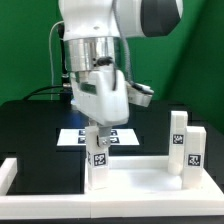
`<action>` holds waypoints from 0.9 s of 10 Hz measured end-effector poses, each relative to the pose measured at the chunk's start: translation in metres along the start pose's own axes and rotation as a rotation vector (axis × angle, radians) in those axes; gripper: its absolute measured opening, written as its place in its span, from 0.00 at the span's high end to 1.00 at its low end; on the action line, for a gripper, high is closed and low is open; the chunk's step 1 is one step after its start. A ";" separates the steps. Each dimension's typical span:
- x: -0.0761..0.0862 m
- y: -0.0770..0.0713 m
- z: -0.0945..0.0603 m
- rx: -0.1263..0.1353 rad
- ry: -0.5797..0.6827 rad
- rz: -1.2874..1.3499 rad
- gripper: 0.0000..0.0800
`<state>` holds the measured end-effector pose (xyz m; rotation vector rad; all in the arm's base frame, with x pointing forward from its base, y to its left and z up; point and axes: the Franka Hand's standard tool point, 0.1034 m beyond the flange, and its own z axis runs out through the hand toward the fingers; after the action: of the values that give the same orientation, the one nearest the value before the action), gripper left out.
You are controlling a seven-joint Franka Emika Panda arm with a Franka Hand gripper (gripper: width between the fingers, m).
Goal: Assemble desk
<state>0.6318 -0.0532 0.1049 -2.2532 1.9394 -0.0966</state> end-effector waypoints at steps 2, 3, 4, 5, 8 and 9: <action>0.000 -0.001 0.000 0.022 -0.034 0.200 0.63; -0.002 -0.001 0.000 0.021 -0.035 0.223 0.63; -0.002 -0.001 0.001 0.021 -0.035 0.248 0.63; -0.001 -0.001 0.000 0.024 -0.032 0.142 0.42; 0.000 0.003 -0.004 0.017 -0.072 -0.449 0.21; 0.003 0.006 -0.005 0.027 -0.068 -0.521 0.19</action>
Offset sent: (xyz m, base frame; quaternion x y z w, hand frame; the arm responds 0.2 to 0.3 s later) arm 0.0000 0.0000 0.0000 0.0000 0.0000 0.1296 0.9916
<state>0.6256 -0.0578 0.1083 -2.6428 1.2672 -0.1070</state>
